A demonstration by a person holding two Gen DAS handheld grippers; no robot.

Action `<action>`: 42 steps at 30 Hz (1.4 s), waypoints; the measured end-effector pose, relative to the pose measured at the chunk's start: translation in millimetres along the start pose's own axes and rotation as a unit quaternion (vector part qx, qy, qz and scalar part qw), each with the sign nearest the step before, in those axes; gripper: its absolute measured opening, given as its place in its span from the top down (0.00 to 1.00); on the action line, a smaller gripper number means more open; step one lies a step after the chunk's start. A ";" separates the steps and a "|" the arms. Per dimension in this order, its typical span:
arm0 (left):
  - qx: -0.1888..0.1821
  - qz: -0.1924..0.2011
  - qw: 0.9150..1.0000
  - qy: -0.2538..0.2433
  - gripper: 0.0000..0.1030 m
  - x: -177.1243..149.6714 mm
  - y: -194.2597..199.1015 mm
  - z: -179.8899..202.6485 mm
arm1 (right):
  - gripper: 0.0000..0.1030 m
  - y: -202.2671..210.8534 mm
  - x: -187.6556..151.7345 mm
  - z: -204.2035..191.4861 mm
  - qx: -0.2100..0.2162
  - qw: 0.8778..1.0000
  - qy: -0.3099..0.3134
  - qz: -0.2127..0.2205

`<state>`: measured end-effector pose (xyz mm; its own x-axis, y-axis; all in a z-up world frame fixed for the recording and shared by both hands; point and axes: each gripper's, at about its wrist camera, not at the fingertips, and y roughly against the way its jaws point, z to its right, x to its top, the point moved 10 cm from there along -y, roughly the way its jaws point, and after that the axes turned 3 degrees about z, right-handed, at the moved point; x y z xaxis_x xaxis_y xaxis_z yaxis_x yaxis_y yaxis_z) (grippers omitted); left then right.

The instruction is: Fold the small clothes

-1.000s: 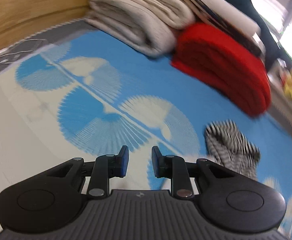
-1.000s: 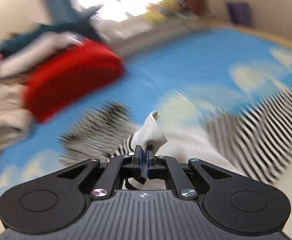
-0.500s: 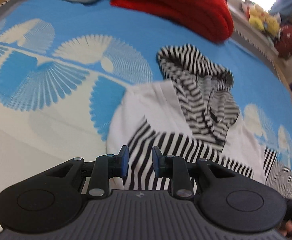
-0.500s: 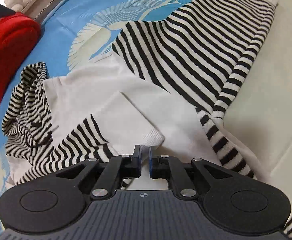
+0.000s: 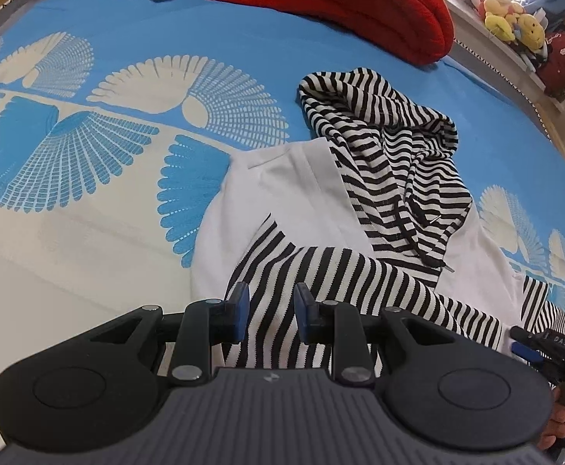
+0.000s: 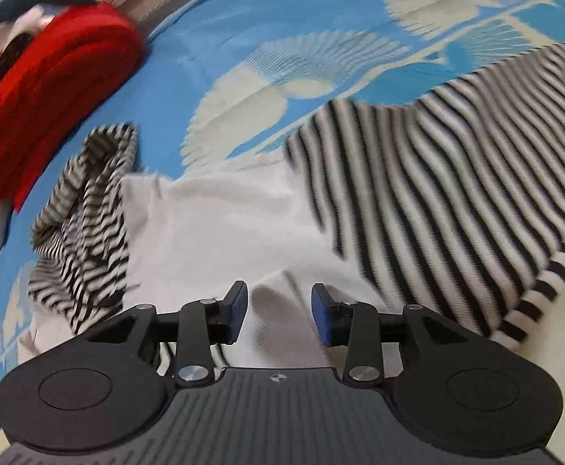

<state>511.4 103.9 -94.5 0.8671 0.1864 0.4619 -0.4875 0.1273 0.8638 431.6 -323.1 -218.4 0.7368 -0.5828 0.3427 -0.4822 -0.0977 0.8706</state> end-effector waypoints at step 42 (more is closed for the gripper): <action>-0.001 -0.025 0.999 -0.035 0.74 -17.0 -9.8 -1.9 | 0.72 40.1 31.0 17.3 -0.073 0.993 -0.036 0.086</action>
<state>501.2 101.3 -111.3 0.8950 0.1116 0.4319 -0.4443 0.1366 0.8854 426.9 -359.0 -179.0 0.6118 -0.6367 0.4694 -0.5198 0.1237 0.8453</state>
